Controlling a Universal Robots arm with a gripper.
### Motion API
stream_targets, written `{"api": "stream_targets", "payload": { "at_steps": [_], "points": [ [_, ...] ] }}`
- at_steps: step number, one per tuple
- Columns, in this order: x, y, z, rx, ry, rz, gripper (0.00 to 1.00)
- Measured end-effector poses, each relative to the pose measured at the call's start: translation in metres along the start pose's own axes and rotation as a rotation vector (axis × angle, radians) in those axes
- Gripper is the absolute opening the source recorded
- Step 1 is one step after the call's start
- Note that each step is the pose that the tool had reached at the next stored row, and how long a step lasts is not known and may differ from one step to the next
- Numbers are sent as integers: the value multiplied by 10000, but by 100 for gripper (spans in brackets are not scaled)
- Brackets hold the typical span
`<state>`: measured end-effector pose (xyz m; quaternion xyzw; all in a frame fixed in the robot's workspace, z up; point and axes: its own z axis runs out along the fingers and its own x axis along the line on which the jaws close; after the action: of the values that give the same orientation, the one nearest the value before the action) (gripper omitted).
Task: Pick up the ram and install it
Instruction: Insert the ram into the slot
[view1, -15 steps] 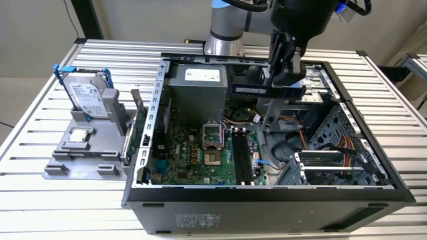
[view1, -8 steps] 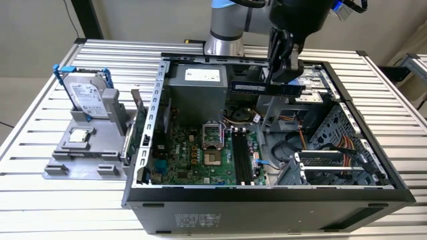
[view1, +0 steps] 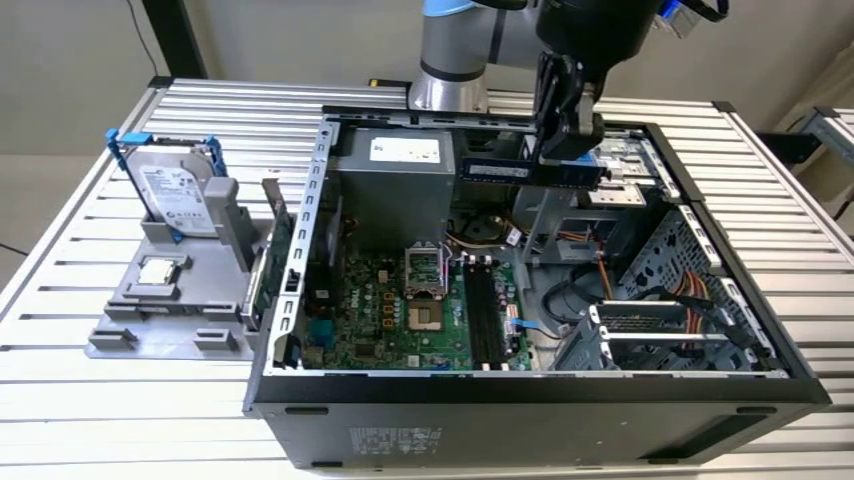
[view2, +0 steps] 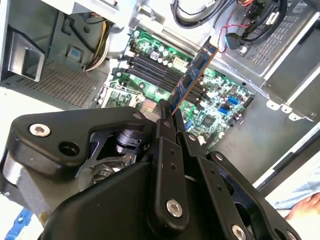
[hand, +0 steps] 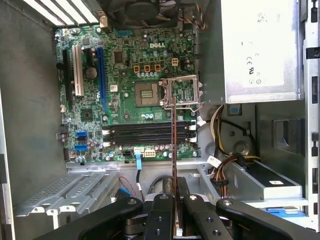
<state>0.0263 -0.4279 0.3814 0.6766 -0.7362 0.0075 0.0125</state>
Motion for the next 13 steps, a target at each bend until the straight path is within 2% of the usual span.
{"api": "stream_targets", "payload": {
  "at_steps": [13],
  "points": [
    [4,-23,3,-37,4,42,0]
  ]
}}
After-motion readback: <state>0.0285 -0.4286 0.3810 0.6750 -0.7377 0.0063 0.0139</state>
